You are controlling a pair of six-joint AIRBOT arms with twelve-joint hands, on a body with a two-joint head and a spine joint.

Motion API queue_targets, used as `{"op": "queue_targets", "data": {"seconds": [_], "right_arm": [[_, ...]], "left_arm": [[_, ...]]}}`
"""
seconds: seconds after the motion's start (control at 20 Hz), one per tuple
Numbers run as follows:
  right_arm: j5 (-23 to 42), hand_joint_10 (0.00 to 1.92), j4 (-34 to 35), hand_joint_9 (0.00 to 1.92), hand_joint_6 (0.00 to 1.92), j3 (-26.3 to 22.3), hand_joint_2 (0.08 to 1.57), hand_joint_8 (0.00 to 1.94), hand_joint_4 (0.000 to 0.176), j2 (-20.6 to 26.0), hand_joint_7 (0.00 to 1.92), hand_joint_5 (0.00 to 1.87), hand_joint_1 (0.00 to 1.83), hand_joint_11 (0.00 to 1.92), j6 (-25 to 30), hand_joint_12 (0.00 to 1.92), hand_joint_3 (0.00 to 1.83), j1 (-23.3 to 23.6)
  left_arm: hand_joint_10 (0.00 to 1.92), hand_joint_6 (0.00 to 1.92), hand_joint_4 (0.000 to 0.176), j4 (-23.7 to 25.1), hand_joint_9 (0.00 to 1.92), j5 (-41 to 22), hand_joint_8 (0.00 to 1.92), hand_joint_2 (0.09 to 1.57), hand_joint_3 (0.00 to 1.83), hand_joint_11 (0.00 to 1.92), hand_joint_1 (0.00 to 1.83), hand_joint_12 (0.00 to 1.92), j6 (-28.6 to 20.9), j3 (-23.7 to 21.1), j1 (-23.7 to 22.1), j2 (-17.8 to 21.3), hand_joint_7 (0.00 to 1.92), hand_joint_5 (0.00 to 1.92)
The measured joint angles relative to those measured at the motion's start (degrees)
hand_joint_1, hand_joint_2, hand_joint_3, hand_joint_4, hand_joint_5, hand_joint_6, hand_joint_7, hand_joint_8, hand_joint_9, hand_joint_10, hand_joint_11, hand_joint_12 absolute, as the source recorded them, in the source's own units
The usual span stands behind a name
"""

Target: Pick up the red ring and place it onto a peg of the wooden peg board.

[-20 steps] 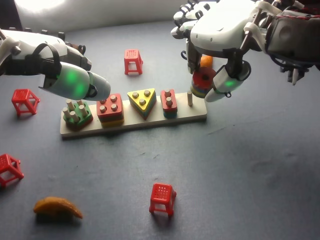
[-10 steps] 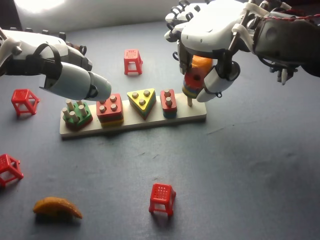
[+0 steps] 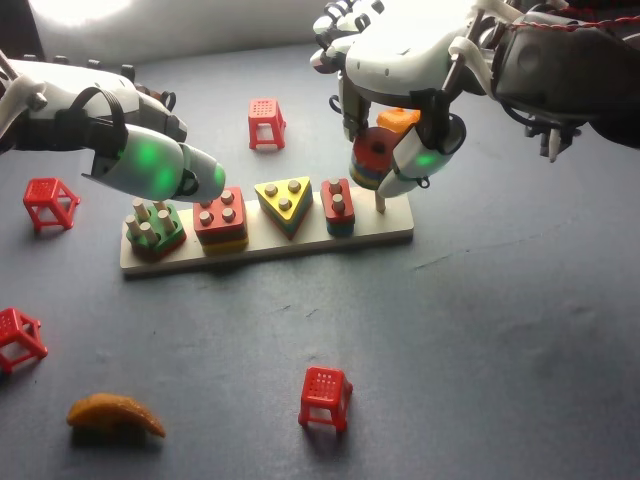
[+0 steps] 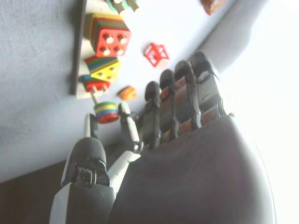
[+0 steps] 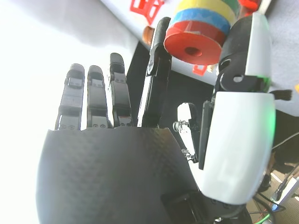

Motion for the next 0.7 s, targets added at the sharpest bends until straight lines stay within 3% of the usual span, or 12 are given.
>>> {"op": "queue_targets", "data": {"seconds": [0.55, 0.7], "right_arm": [[-0.26, 0.00, 0.00, 0.00, 0.43, -0.07, 0.98, 0.00, 0.176, 0.20, 0.24, 1.30, 1.11, 0.00, -0.22, 0.00, 0.00, -1.01], [-0.70, 0.00, -0.02, 0.00, 0.52, -1.01, 0.99, 0.00, 0.176, 0.24, 0.25, 1.25, 1.10, 0.00, -0.26, 0.00, 0.00, -1.01]], "left_arm": [[0.00, 0.00, 0.000, 0.02, 0.15, -0.02, 0.00, 1.27, 0.00, 0.00, 0.00, 0.33, 0.00, 0.00, 0.00, 0.00, 0.20, 0.21], [0.00, 0.00, 0.000, 0.02, 0.12, -0.02, 0.00, 1.27, 0.00, 0.00, 0.00, 0.26, 0.02, 0.00, -0.04, 0.00, 0.15, 0.16]]}}
